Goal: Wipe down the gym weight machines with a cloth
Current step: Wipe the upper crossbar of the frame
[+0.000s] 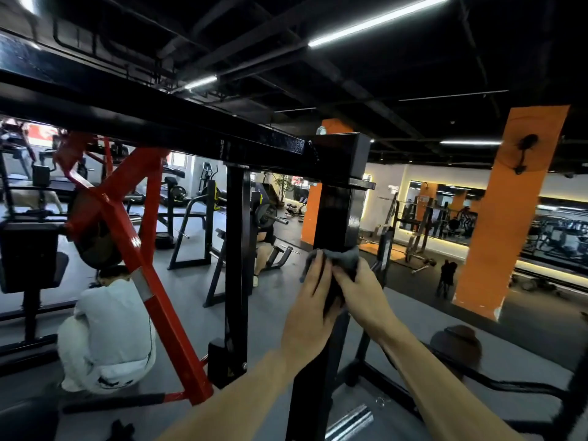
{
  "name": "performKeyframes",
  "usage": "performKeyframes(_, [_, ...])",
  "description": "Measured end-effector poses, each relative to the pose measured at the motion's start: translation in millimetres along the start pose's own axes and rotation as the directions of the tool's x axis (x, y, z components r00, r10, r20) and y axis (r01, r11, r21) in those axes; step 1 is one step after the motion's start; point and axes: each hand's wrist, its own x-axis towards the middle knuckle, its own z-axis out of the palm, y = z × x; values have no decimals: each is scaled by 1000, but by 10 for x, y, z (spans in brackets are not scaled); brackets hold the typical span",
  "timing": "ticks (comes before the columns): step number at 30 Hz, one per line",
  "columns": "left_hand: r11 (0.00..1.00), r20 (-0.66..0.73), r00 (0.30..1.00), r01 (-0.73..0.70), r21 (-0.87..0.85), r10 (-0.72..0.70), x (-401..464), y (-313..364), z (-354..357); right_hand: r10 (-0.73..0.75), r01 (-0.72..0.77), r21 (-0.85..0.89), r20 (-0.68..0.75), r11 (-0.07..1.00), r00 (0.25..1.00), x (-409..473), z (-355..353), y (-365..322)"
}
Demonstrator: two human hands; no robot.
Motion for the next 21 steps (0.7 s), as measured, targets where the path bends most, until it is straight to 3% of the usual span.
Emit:
performKeyframes(4, [997,46,999,16,-79,-12,264,89,-159,-36,36,25,28,999,999,257,-7,-120])
performKeyframes(11, [999,17,999,-47,-5,47,1078,274,-560,-91,93,124,-22,988,996,810,-92,-656])
performKeyframes(17, [986,-92,991,-81,144,95,769,134,-396,-71,72,23,-32,997,997,564,-43,-362])
performKeyframes(21, [995,-56,998,-36,89,41,182,-87,-152,-19,19,-49,-1,999,1000,246,46,108])
